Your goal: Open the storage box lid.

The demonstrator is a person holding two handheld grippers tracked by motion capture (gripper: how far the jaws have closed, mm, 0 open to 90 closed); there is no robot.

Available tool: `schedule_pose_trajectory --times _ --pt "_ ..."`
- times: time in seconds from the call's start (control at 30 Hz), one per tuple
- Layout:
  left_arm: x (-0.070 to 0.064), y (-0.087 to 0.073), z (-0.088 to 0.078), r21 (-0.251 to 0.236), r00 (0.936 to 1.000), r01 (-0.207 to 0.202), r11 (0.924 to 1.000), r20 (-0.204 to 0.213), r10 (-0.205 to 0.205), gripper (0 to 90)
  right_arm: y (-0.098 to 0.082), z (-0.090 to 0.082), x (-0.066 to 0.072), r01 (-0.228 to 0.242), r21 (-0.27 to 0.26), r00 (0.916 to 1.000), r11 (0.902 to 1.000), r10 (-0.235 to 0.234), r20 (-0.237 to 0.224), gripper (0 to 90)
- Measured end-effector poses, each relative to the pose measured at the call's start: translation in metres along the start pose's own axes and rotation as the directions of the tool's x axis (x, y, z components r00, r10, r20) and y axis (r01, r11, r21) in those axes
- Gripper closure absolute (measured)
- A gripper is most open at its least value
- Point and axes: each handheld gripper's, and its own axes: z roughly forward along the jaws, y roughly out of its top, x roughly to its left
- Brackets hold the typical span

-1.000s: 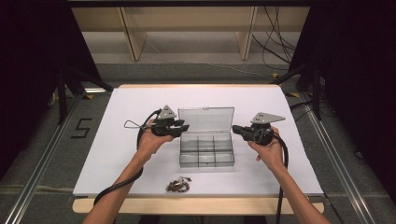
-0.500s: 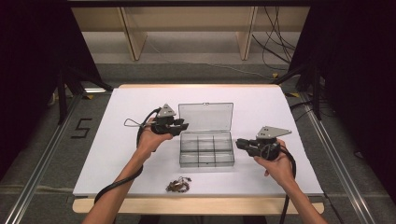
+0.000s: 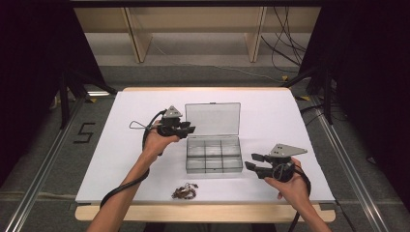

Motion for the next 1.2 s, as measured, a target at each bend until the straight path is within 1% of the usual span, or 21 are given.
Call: schedule_pose_trajectory --times 0.03,0.1,0.17,0.2,0.3,0.37,0.43,0.5,0.53,0.57,0.6,0.63,0.67,0.77,0.83,0.9,0.93,1.03,1.07,1.1,1.2 --pt "0.000 0.000 0.001 0.003 1.0000 0.006 1.0000 0.002 -0.006 65.5 -0.001 -0.001 0.001 -0.016 0.004 0.9998 0.9999 0.016 -0.014 54.0" --pt "0.002 0.001 0.001 0.027 1.0000 -0.005 0.9996 0.003 0.005 65.3 -0.002 -0.002 0.003 -0.008 0.007 0.9999 0.9999 0.008 -0.009 53.7" --pt "0.003 0.001 0.001 0.030 1.0000 -0.005 0.9995 0.005 0.005 65.1 -0.003 -0.003 0.005 -0.015 0.016 0.9997 0.9998 0.016 -0.016 53.6" --pt "0.004 0.002 0.002 0.035 0.9999 0.003 0.9994 0.010 -0.003 65.1 -0.005 -0.002 0.006 0.003 0.020 0.9997 0.9998 -0.002 -0.024 53.5" --pt "0.004 0.002 0.003 0.035 0.9999 0.016 0.9992 0.000 -0.016 65.2 -0.005 -0.003 0.006 0.007 0.021 0.9997 0.9997 -0.007 -0.024 53.5" --pt "0.004 0.003 0.004 0.034 0.9994 0.034 0.9989 0.002 -0.034 65.1 -0.005 -0.002 0.005 0.008 0.009 0.9994 0.9999 -0.007 -0.033 53.4" --pt "0.006 0.005 0.005 0.063 0.9994 0.033 0.9975 0.007 -0.034 64.4 -0.005 -0.003 0.004 0.006 0.010 0.9998 0.9999 -0.006 -0.019 53.1" --pt "0.007 0.005 0.005 0.064 0.9988 0.047 0.9968 0.008 -0.048 64.5 -0.006 -0.003 0.005 -0.001 0.013 0.9998 0.9999 0.002 -0.022 53.0" --pt "0.007 0.006 0.006 0.061 0.9974 0.071 0.9956 0.009 -0.072 64.9 -0.006 -0.003 0.004 0.019 0.008 0.9997 0.9998 -0.019 -0.015 52.9" --pt "0.009 0.006 0.007 0.066 0.9953 0.093 0.9935 0.021 -0.094 65.1 -0.006 -0.003 0.005 0.020 0.010 0.9994 0.9997 -0.020 -0.028 52.9" --pt "0.011 0.007 0.006 0.087 0.9959 0.086 0.9925 0.023 -0.088 65.2 -0.005 -0.003 0.006 0.012 0.013 0.9994 0.9998 -0.012 -0.032 52.8" --pt "0.011 0.007 0.006 0.087 0.9959 0.086 0.9925 0.023 -0.088 65.3 -0.005 -0.003 0.006 0.012 0.013 0.9994 0.9998 -0.012 -0.032 52.8" --pt "0.011 0.008 0.008 0.079 0.9939 0.106 0.9913 0.023 -0.108 65.3 -0.006 -0.003 0.009 -0.006 0.012 0.9993 0.9999 0.006 -0.036 52.7" --pt "0.014 0.009 0.009 0.107 0.9925 0.114 0.9877 0.032 -0.118 64.3 -0.005 -0.002 0.009 0.007 0.025 0.9986 0.9997 -0.006 -0.053 52.7" --pt "0.015 0.010 0.010 0.115 0.9901 0.130 0.9848 0.036 -0.135 63.9 -0.006 -0.001 0.009 -0.001 0.014 0.9992 0.9999 0.002 -0.040 52.7" --pt "0.015 0.011 0.011 0.119 0.9896 0.136 0.9836 0.032 -0.140 63.7 -0.006 0.000 0.009 -0.010 0.018 0.9986 0.9998 0.011 -0.052 52.7" --pt "0.016 0.012 0.011 0.145 0.9919 0.118 0.9824 0.032 -0.123 62.8 -0.006 -0.001 0.009 -0.022 0.023 0.9977 0.9995 0.023 -0.064 52.7" --pt "0.016 0.013 0.012 0.152 0.9912 0.125 0.9804 0.024 -0.130 61.5 -0.006 -0.001 0.009 -0.016 0.016 0.9980 0.9997 0.017 -0.061 52.7" --pt "0.016 0.013 0.014 0.157 0.9886 0.143 0.9772 0.024 -0.149 61.0 -0.006 -0.001 0.009 -0.016 0.017 0.9980 0.9997 0.017 -0.061 52.7" --pt "0.017 0.013 0.014 0.169 0.9887 0.142 0.9754 0.025 -0.148 59.9 -0.006 -0.001 0.009 -0.012 0.020 0.9988 0.9997 0.013 -0.047 52.7" --pt "0.019 0.012 0.017 0.179 0.9869 0.152 0.9719 0.025 -0.159 57.0 -0.006 0.000 0.008 -0.013 0.020 0.9983 0.9997 0.014 -0.056 52.1"
